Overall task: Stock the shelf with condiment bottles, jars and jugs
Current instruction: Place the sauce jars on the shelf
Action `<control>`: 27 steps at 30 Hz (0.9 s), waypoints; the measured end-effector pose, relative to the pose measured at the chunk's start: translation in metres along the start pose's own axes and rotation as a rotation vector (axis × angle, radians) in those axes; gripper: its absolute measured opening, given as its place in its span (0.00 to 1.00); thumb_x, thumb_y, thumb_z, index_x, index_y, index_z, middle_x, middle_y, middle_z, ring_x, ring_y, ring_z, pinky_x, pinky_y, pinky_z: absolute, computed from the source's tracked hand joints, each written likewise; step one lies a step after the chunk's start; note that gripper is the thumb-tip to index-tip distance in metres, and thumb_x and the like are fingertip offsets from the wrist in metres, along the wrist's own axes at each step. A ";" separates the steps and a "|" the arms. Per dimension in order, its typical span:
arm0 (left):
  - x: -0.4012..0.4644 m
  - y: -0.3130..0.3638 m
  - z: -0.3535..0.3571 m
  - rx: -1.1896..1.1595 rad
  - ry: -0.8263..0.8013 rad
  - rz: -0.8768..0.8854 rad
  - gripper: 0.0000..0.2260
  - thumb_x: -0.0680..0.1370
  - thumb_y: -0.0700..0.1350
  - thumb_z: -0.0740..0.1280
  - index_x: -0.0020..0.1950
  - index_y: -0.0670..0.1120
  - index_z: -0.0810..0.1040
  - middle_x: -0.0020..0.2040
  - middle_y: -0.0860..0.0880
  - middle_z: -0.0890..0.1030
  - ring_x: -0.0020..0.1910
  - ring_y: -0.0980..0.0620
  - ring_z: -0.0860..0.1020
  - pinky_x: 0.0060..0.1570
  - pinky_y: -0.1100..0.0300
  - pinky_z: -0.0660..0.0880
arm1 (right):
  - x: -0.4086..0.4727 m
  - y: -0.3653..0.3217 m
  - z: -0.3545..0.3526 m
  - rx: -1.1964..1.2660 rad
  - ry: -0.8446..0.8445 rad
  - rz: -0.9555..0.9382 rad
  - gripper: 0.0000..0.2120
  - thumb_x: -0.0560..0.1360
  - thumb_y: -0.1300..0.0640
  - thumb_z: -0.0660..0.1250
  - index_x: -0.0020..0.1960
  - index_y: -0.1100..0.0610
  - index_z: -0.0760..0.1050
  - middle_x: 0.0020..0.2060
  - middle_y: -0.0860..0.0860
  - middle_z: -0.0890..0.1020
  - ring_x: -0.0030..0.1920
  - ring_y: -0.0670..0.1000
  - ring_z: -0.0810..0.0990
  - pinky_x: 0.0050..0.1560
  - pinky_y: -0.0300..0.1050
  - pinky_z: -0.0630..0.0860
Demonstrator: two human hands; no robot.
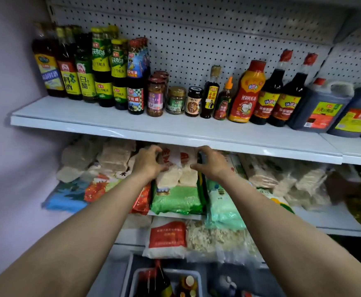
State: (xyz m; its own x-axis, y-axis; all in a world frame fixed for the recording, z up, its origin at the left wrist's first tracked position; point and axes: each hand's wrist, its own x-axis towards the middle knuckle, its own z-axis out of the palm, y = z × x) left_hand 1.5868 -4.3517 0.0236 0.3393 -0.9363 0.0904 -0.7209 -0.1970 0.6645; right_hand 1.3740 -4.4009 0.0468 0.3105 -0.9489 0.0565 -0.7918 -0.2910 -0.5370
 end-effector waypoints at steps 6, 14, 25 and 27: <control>-0.071 -0.013 0.045 -0.032 -0.074 -0.070 0.29 0.66 0.48 0.81 0.64 0.48 0.76 0.62 0.43 0.77 0.57 0.45 0.77 0.53 0.59 0.73 | -0.051 0.047 0.030 -0.046 -0.121 0.038 0.33 0.71 0.45 0.76 0.72 0.50 0.69 0.67 0.55 0.76 0.65 0.57 0.75 0.59 0.46 0.72; -0.111 -0.047 0.079 0.015 -0.165 -0.147 0.29 0.66 0.49 0.80 0.64 0.47 0.76 0.61 0.44 0.78 0.58 0.45 0.77 0.52 0.58 0.72 | -0.091 0.080 0.073 0.001 -0.221 0.122 0.33 0.72 0.47 0.76 0.73 0.52 0.68 0.66 0.57 0.77 0.65 0.58 0.76 0.60 0.47 0.73; -0.136 -0.125 0.161 -0.015 -0.399 -0.296 0.28 0.68 0.46 0.79 0.65 0.45 0.74 0.63 0.43 0.78 0.59 0.44 0.77 0.51 0.58 0.71 | -0.123 0.156 0.175 0.040 -0.434 0.363 0.30 0.72 0.48 0.74 0.71 0.52 0.69 0.66 0.56 0.77 0.65 0.58 0.75 0.61 0.47 0.73; -0.141 -0.151 0.189 -0.027 -0.443 -0.327 0.28 0.68 0.46 0.79 0.65 0.44 0.74 0.63 0.43 0.78 0.58 0.44 0.77 0.53 0.57 0.74 | -0.130 0.182 0.207 0.059 -0.471 0.434 0.30 0.72 0.46 0.74 0.71 0.52 0.69 0.64 0.56 0.78 0.63 0.58 0.76 0.54 0.43 0.72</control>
State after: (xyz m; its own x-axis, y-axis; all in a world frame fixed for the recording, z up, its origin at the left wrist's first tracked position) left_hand 1.5339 -4.2452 -0.2293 0.2516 -0.8615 -0.4410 -0.6027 -0.4960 0.6251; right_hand 1.2983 -4.3051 -0.2326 0.1770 -0.8197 -0.5448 -0.8711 0.1271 -0.4743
